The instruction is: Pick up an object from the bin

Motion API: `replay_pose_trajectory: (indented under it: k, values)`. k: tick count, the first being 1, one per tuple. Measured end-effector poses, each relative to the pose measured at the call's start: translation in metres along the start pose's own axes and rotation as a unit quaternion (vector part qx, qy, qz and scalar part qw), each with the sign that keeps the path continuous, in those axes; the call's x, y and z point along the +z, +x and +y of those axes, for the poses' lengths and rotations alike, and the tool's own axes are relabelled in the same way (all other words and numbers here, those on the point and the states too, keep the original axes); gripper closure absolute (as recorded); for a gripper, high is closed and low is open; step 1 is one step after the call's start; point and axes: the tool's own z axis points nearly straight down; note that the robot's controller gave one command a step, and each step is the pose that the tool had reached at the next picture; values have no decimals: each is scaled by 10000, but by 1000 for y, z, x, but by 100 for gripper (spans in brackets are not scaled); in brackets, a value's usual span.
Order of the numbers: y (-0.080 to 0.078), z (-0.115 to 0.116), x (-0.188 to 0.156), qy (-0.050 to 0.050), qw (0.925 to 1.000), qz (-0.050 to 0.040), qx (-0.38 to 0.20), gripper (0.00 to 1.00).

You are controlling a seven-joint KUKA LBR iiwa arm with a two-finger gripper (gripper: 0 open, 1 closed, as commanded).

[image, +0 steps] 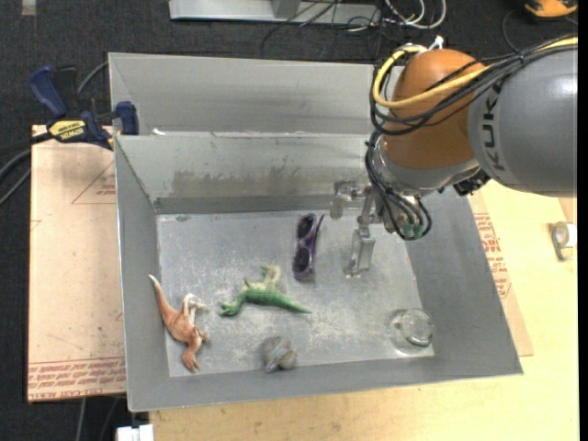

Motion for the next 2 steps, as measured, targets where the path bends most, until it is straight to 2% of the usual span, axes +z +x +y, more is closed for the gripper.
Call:
replay_pose_trajectory:
  k: [1,2]
  values:
    - [-2,0,-5,0,10000,-39,0,0]
    - [-25,121,102,20,9924,28,-1227,0]
